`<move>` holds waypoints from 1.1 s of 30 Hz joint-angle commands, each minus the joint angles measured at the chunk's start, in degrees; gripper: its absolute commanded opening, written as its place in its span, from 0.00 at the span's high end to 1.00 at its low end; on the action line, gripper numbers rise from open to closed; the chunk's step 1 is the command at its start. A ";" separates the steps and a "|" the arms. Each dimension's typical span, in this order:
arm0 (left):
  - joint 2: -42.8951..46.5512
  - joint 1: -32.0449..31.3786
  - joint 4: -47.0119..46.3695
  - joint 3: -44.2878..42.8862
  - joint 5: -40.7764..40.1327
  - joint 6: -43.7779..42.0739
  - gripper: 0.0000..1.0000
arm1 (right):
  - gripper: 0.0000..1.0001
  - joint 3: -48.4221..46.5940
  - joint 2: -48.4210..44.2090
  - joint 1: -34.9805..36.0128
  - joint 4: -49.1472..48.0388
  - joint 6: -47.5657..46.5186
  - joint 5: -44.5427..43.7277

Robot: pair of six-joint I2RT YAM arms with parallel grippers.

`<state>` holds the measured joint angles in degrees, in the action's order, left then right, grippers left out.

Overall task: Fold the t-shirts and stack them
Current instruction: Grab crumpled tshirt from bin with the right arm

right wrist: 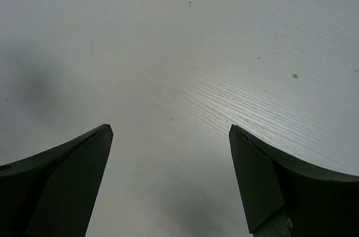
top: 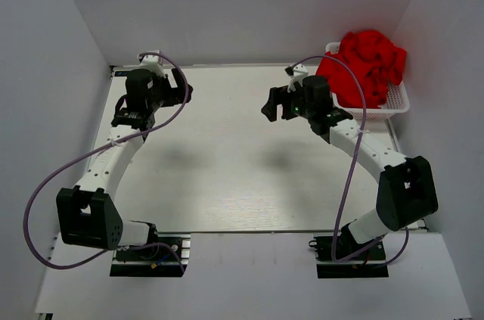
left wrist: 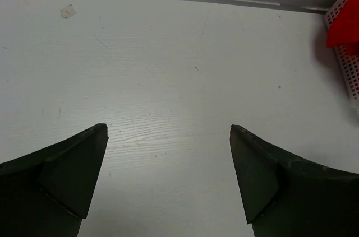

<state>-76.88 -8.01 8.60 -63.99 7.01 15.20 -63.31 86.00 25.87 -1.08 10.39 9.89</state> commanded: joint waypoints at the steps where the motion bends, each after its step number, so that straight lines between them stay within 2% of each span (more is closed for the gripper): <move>1: -0.54 0.19 2.39 -0.53 0.11 0.53 0.00 | 0.10 -2.43 0.40 -0.12 -2.17 -1.34 2.15; 6: -2.30 0.19 1.68 -2.27 0.03 0.53 0.00 | 0.10 -4.79 1.54 -0.21 -0.59 -0.37 -4.08; 9: -2.31 0.19 3.43 -4.56 -1.64 -1.22 0.00 | 0.10 -8.40 4.35 -0.38 0.99 -3.27 -3.47; 10: -2.92 0.19 3.44 -4.57 -1.64 -1.75 0.00 | 0.10 -9.19 6.10 -0.47 3.08 1.60 -6.95; 13: -3.62 0.19 2.92 -5.09 -4.19 -2.28 0.00 | 0.10 -17.27 13.73 -2.04 9.33 6.56 -4.63; 14: -5.02 0.19 2.91 -5.10 -4.19 -2.80 0.00 | 0.10 -24.68 17.24 -3.01 11.17 7.27 -4.27; 16: -7.22 0.19 3.52 -7.99 -4.19 -3.51 0.00 | 0.10 -30.00 21.48 -3.80 15.93 7.27 -2.86; 19: -14.68 1.24 7.38 -15.27 -4.19 -4.39 0.00 | 0.10 -34.76 24.92 -5.65 16.63 7.80 -9.17; 20: -17.05 2.20 8.70 -20.60 -3.58 -4.39 0.00 | 0.10 -36.34 27.01 -7.74 18.38 9.19 -13.45; 22: -23.80 3.26 11.25 -25.55 -0.43 -3.78 0.00 | 0.10 -42.24 28.17 -9.68 21.02 9.39 -15.15; 25: -29.46 3.88 11.26 -32.06 4.76 -4.30 0.00 | 0.10 -46.19 30.98 -13.64 21.38 8.77 -26.19; 29: -30.70 4.49 10.74 -32.61 3.73 -6.58 0.00 | 0.10 -51.38 34.32 -17.95 20.51 4.57 -33.17; 33: -29.91 4.49 10.74 -29.02 1.44 -6.59 0.00 | 0.10 -57.00 41.07 -22.43 18.23 2.18 -35.64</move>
<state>-110.21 -3.49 19.29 -94.06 8.84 9.87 -116.68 122.80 5.17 19.00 15.55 -19.81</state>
